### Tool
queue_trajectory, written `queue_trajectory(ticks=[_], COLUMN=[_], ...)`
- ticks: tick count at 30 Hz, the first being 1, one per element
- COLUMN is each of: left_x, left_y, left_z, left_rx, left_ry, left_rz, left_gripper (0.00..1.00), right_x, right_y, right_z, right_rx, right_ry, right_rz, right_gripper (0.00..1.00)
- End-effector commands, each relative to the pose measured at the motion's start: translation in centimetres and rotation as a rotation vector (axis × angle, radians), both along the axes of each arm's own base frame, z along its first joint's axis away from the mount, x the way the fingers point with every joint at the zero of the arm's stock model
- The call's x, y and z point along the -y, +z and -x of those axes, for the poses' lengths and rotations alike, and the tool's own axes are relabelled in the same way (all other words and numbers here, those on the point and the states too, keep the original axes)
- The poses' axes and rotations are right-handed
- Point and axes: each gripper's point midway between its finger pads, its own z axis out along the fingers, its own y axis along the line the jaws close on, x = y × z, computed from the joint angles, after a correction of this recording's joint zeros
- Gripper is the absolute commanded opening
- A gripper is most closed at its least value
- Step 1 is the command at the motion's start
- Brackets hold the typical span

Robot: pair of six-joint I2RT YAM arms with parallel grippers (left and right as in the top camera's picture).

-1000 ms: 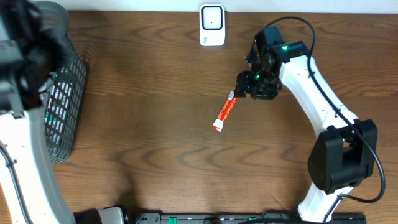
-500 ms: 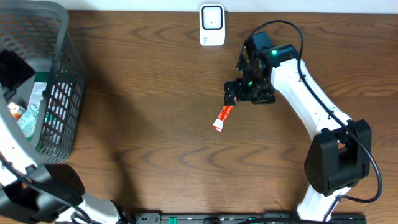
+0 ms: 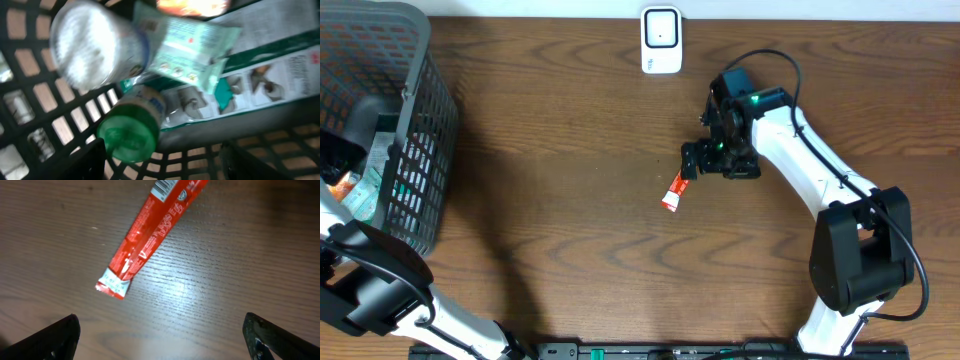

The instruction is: Scan the item barcode

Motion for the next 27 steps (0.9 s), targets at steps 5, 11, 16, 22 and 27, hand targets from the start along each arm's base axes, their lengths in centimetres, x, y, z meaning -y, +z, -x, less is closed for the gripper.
queue_trajectory(ticks=[5, 11, 16, 22, 27], left_x=[0.3, 0.1, -0.4, -0.2, 0.4], left_y=[-2.8, -3.8, -4.0, -5.8, -7.1], left_z=[3.0, 4.2, 5.0, 5.5, 4.5], left_rx=[-0.134, -0.186, -0.193, -0.185, -0.113], left_ry=[0.106, 0.114, 0.126, 0.063, -0.024], left_rz=[0.002, -0.003, 0.004, 0.077, 0.160], left_gripper=[0.74, 0.74, 0.74, 0.78, 0.78], right_x=[0.1, 0.3, 0.3, 0.2, 0.9], right_y=[-2.1, -2.9, -2.9, -2.9, -3.1], right_z=[2.2, 2.9, 2.8, 2.1, 1.7], right_rx=[-0.045, -0.066, -0.059, -0.023, -0.006], right_ry=[0.009, 0.009, 0.013, 0.031, 0.028], right_rz=[0.021, 0.029, 0.027, 0.027, 0.067], right_gripper=[0.99, 0.99, 0.99, 0.99, 0.99])
